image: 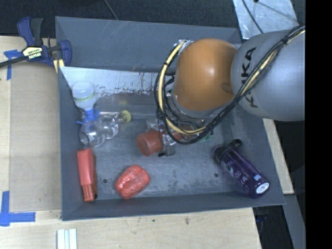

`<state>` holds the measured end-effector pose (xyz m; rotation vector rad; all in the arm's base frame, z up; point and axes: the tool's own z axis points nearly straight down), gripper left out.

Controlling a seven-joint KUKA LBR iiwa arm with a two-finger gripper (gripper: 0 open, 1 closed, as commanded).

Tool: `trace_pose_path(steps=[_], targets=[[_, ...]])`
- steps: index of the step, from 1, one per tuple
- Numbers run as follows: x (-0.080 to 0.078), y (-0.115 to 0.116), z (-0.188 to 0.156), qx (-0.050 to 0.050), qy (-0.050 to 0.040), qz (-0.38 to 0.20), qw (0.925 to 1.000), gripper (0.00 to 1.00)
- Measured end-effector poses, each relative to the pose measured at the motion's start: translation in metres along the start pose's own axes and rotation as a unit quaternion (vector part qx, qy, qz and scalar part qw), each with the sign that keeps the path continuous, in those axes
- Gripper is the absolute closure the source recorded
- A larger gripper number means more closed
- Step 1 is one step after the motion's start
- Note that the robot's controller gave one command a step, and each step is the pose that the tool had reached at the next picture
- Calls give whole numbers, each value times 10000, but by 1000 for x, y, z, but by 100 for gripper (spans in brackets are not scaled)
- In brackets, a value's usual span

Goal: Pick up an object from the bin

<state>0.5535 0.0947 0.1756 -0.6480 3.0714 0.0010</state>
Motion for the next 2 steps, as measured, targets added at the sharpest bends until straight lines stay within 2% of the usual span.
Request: trace_pose_path(steps=[1, 2], targets=[[0, 0, 0, 0, 1, 1, 10000, 100], [8, 3, -45, -5, 25, 33, 10000, 100]])
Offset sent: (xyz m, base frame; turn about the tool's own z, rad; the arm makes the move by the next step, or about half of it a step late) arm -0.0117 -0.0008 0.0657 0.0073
